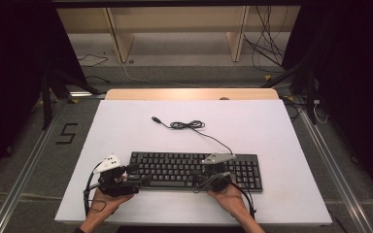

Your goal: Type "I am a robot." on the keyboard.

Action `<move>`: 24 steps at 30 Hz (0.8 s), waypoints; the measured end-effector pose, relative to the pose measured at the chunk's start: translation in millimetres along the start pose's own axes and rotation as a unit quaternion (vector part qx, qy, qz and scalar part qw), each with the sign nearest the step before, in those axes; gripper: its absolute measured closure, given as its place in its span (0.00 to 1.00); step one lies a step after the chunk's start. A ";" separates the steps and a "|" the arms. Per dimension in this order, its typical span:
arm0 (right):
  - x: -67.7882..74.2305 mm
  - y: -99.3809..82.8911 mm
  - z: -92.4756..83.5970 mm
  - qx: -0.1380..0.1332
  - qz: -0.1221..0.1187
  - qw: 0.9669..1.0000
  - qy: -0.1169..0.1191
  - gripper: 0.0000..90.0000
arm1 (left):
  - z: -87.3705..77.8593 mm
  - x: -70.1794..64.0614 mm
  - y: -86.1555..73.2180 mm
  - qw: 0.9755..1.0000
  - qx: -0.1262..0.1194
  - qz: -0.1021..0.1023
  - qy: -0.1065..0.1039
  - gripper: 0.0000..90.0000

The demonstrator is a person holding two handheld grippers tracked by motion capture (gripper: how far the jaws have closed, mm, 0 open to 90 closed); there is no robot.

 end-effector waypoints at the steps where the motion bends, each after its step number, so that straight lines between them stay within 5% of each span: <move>1: -0.2 -0.2 -0.2 0.001 -0.001 1.000 -0.001 1.00 | -0.1 0.0 -0.4 1.000 -0.001 -0.001 0.000 0.28; 24: 4.4 -1.7 8.2 0.009 -0.004 1.000 0.009 1.00 | -1.9 -2.4 -5.2 1.000 0.002 0.002 -0.004 0.27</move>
Point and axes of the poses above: each handheld gripper's, and its own axes: z roughly forward along the jaws, y roughly out of its top, x roughly to its left, the point moved 2 cm from there along z, roughly forward along the jaws, and after that the axes turned 10 degrees about z, right-handed, at the moved point
